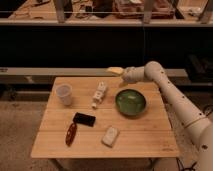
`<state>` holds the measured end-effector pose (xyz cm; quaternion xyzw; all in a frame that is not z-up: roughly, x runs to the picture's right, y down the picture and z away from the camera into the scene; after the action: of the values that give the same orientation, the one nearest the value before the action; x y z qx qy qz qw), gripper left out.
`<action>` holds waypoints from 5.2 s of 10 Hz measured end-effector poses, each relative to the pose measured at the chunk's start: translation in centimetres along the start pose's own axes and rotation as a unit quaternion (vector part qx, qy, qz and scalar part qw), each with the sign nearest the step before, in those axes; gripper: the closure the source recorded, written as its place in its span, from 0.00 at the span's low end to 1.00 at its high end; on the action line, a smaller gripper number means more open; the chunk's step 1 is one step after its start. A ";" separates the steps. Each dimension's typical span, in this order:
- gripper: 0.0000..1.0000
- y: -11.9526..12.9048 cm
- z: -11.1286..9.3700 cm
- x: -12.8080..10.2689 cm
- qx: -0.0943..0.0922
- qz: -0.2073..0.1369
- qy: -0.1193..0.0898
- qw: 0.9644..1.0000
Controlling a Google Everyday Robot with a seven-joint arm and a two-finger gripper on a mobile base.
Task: Place the ceramic cup in the ceramic bowl
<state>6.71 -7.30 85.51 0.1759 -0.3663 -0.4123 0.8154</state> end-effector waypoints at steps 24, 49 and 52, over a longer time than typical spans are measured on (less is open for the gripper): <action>0.20 -5.1 3.4 -5.7 0.029 -0.075 -0.116 0.990; 0.20 -11.3 17.8 -10.6 0.043 -0.070 -0.058 0.995; 0.20 -11.0 18.9 -12.6 0.043 -0.074 -0.078 0.993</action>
<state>-18.26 -3.48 85.97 0.2045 -0.4317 -0.4680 0.7435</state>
